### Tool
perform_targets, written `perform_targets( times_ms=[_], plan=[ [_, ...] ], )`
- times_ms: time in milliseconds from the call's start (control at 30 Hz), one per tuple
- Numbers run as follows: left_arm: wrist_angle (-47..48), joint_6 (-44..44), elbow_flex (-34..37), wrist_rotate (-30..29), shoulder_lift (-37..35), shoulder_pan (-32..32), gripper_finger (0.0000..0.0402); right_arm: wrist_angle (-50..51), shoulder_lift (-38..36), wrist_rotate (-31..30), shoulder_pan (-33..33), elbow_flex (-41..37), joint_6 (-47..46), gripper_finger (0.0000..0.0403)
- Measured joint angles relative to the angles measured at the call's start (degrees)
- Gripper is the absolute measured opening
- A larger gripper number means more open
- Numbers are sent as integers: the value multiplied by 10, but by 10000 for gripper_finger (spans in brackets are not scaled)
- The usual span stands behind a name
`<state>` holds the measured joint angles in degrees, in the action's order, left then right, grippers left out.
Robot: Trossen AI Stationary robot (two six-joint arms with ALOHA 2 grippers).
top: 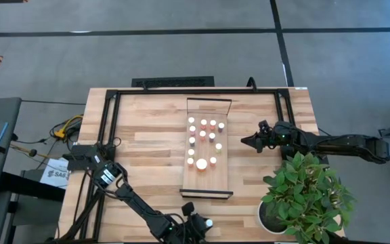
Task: Pick and place medicine bottles onto shelf by color
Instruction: Put the yellow pill bottle on the shelf
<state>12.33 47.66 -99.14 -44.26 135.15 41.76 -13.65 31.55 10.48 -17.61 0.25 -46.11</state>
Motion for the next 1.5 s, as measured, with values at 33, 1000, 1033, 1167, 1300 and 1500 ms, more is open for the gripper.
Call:
perform_targets(
  times_ms=[33, 1000, 1033, 1167, 1300, 1500],
  plan=[
    [-3, 0, 0, -1, 0, 0, 102, 0, 0, 0, 0, 0, 0, 86],
    [112, -276, -188, -56, -108, -14, 98, 0, 0, 0, 0, 0, 0, 86],
    [138, -273, -188, -56, -122, -16, 98, 0, 0, 0, 0, 0, 0, 86],
    [243, -243, -188, -56, -178, -27, 98, 0, 0, 0, 0, 0, 0, 86],
    [348, -211, -188, -61, -221, -38, 98, 0, 0, 0, 0, 0, 0, 86],
    [499, -136, -188, -73, -277, -40, 98, -1, 0, 0, 0, 0, 0, 86]
  ],
)
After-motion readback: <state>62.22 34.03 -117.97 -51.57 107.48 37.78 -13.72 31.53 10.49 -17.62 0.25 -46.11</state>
